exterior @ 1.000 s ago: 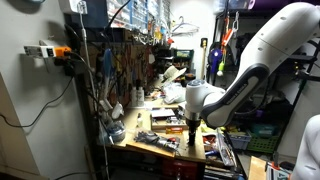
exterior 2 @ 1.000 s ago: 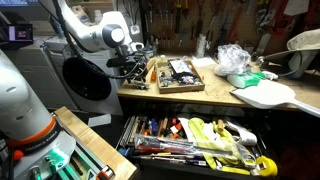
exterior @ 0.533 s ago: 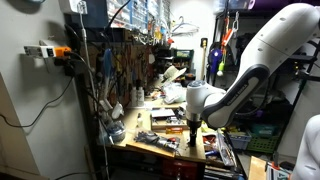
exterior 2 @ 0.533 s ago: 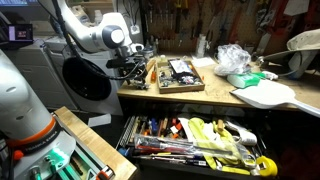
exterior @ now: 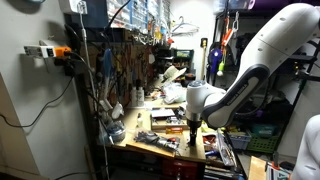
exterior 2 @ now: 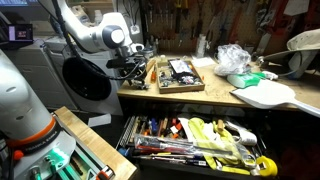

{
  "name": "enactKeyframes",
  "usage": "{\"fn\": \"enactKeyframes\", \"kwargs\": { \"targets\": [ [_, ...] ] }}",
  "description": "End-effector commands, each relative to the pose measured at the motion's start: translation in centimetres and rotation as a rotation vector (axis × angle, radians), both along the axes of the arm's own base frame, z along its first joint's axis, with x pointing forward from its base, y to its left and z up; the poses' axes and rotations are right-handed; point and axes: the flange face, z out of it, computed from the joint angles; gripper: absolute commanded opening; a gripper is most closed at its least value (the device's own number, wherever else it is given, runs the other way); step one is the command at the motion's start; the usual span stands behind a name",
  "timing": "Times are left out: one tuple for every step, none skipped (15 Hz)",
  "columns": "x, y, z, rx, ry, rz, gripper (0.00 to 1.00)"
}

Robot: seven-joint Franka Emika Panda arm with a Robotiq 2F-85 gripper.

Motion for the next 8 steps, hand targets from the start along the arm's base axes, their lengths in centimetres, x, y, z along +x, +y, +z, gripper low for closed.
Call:
{"fn": "enactKeyframes", "kwargs": {
  "targets": [
    [-0.4, -0.08, 0.3, -0.007, -0.028, 0.008, 0.72],
    [-0.36, -0.02, 0.43, -0.009, -0.032, 0.012, 0.75],
    [-0.29, 0.01, 0.63, -0.009, -0.039, 0.014, 0.72],
    [-0.24, 0.01, 0.76, -0.013, -0.044, 0.016, 0.74],
    [-0.18, 0.02, 0.83, -0.015, -0.047, 0.02, 0.74],
    [-0.13, 0.04, 0.84, -0.016, -0.049, 0.026, 0.76],
    [-0.07, 0.05, 0.85, -0.019, -0.051, 0.031, 0.71],
    [-0.04, 0.1, 0.85, -0.019, -0.054, 0.039, 0.52]
  ]
}}
